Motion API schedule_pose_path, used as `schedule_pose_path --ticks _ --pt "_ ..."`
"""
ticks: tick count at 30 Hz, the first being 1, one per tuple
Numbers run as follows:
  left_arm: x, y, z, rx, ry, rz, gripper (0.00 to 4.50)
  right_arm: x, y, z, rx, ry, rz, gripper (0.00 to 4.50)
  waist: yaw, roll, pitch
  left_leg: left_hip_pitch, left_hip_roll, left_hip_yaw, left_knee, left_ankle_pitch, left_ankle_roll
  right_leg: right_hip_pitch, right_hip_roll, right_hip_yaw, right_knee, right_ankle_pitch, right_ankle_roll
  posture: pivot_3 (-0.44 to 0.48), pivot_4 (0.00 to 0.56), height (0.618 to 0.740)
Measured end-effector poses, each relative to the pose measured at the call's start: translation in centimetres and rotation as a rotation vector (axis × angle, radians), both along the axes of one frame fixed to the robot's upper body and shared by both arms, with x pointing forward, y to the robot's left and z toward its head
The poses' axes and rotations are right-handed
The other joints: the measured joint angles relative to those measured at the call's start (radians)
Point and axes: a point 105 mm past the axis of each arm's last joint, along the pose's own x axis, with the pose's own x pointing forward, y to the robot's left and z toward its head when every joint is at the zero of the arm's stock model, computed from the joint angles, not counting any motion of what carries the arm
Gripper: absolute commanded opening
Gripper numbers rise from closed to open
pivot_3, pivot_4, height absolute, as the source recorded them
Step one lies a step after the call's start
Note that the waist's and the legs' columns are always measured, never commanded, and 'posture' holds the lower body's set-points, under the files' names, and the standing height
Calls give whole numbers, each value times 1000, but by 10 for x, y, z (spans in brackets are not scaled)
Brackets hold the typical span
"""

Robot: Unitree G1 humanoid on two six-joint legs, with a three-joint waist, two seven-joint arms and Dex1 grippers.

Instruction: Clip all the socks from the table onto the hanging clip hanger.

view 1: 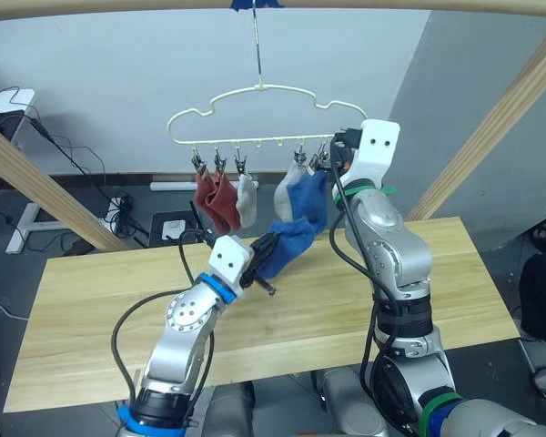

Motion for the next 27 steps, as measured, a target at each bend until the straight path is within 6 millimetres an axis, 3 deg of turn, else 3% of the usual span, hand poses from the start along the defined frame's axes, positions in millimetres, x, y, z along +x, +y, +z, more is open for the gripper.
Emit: schedule_pose_path --ticks 4,11,16,27 --pt "9 -13 -4 -39 31 -15 46 -1 0 1 1 -2 0 0 -1 0 0 0 0 0 0 0 0 0 0 0 0 0 0 -260 251 740" --pt "24 -43 15 -133 54 -76 46 -1 0 0 -2 5 4 0 -2 0 0 -1 -1 0 0 0 0 0 0 0 0 0 0 -264 253 740" --pt "36 -57 16 -224 149 -71 46 -1 0 -1 -4 11 5 0 -6 0 0 -1 -1 0 0 0 0 0 0 -1 0 0 1 -267 256 740" --pt "55 -55 27 -305 198 -16 46 -5 1 2 -17 20 13 0 -23 0 0 -1 -1 -1 0 0 0 0 0 -1 -1 -1 1 -277 259 740"
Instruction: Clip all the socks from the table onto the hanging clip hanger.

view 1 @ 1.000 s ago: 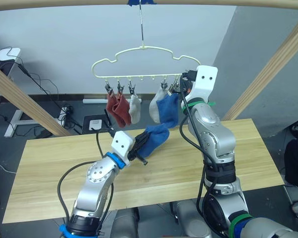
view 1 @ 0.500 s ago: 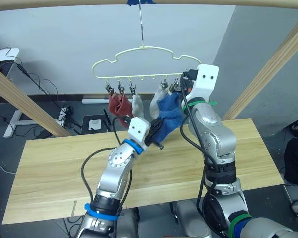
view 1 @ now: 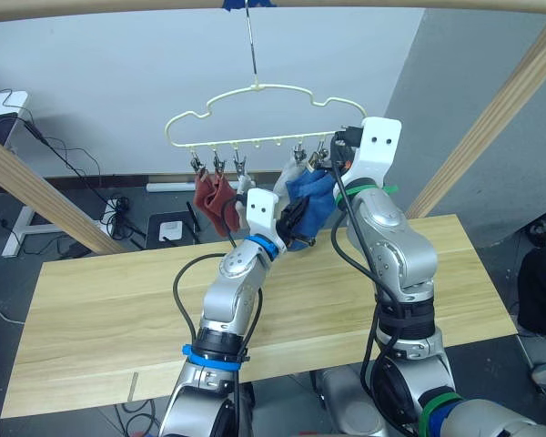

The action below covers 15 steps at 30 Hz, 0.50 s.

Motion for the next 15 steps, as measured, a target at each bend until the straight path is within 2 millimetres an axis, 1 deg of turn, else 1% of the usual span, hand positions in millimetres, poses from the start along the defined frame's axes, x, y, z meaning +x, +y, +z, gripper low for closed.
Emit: schedule_pose_path --ticks 3,12,15 --pt "3 0 4 -14 4 11 46 0 1 -1 -9 14 5 0 0 0 0 0 0 0 0 0 0 0 0 0 0 0 0 -277 259 740" --pt "2 -5 4 -44 32 -12 46 -1 2 -1 -15 23 10 0 -1 0 0 0 0 0 0 0 0 0 0 0 0 0 0 -280 264 740" --pt "3 -6 8 -49 25 -17 46 -1 2 -1 -16 24 10 0 -1 0 0 0 0 0 0 0 0 0 0 0 -1 0 0 -280 264 740"
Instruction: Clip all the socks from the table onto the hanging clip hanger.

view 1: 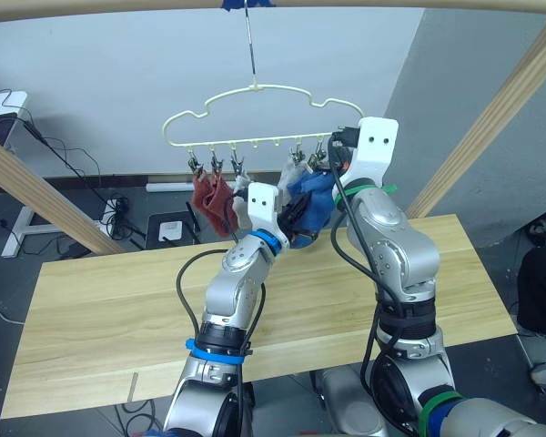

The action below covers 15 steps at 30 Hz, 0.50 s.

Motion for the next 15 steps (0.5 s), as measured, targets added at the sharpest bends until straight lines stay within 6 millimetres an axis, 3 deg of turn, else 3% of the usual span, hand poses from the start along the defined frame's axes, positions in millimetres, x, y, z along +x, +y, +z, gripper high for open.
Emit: schedule_pose_path --ticks 12,15 --pt "1 -1 4 -25 5 1 46 0 0 -2 -17 13 -7 0 0 0 0 0 0 0 0 0 0 0 0 0 0 -2 4 -279 264 740" --pt "2 -2 6 -27 0 -1 0 0 0 -3 -17 14 -7 915 0 0 0 0 0 0 0 0 0 0 0 0 0 -3 4 -278 265 740"
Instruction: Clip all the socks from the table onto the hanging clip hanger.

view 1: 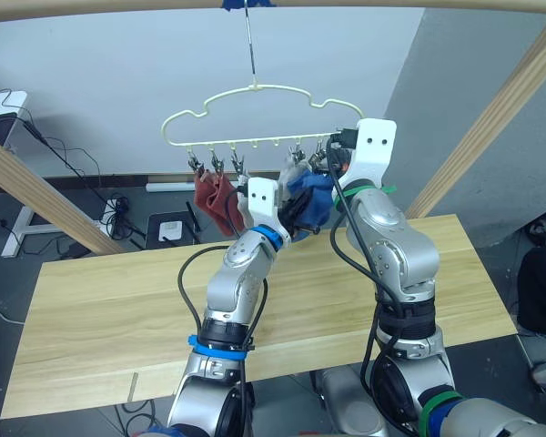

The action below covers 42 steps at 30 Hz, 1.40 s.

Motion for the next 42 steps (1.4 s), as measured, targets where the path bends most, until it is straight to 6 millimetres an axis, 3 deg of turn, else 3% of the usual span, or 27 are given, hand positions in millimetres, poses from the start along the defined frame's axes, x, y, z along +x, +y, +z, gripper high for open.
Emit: schedule_pose_path --ticks 5,11,15,20,27,29,31,35,38,42 --pt "1 -3 1 -3 0 -5 0 0 -1 0 1 1 -4 2749 0 0 0 0 0 0 0 0 0 0 0 0 0 0 0 -277 266 740" --pt "4 -7 2 9 0 -13 0 0 -3 1 8 -3 -22 2749 0 0 0 0 0 0 0 0 0 0 0 0 0 0 0 -275 265 740" --pt "3 -10 3 22 -8 -28 881 -4 -4 8 18 -28 -21 2803 0 0 0 0 0 0 -1 0 0 0 0 0 -1 0 0 -273 265 740" --pt "-5 -17 -2 78 -29 -93 2394 -11 -4 18 30 -66 -6 2803 0 0 0 0 0 0 -1 0 0 0 0 0 -1 0 0 -271 263 740" --pt "-17 -8 -18 192 -50 -138 4433 -21 -5 15 25 -56 41 2803 0 0 0 0 0 0 -1 0 0 0 0 0 -1 0 0 -266 261 740" --pt "-24 -2 -21 241 -74 -168 4433 -26 -5 14 -8 -62 75 2803 0 0 0 0 0 0 -1 0 0 -1 0 0 -1 0 0 -266 258 740" --pt "-34 10 -22 295 -103 -195 4500 -33 -8 13 -65 -75 114 3172 0 0 0 0 1 -1 -2 0 0 -1 0 0 -1 0 0 -256 253 740" --pt "-52 48 -24 439 -130 -241 4500 -47 -28 1 -216 -80 195 4381 2 0 0 0 1 -1 -2 0 0 -1 0 0 -1 0 0 -231 244 740" --pt "-61 81 -13 498 -130 -241 4500 -55 -39 -7 -339 -65 314 4475 4 0 0 0 1 -1 -2 0 0 -1 -1 0 -2 -1 0 -191 228 740" --pt "-63 130 9 611 -117 -181 4500 -63 -58 1 -461 -85 454 4475 6 0 0 1 1 0 -2 0 0 0 0 0 -3 -1 1 -159 205 740"
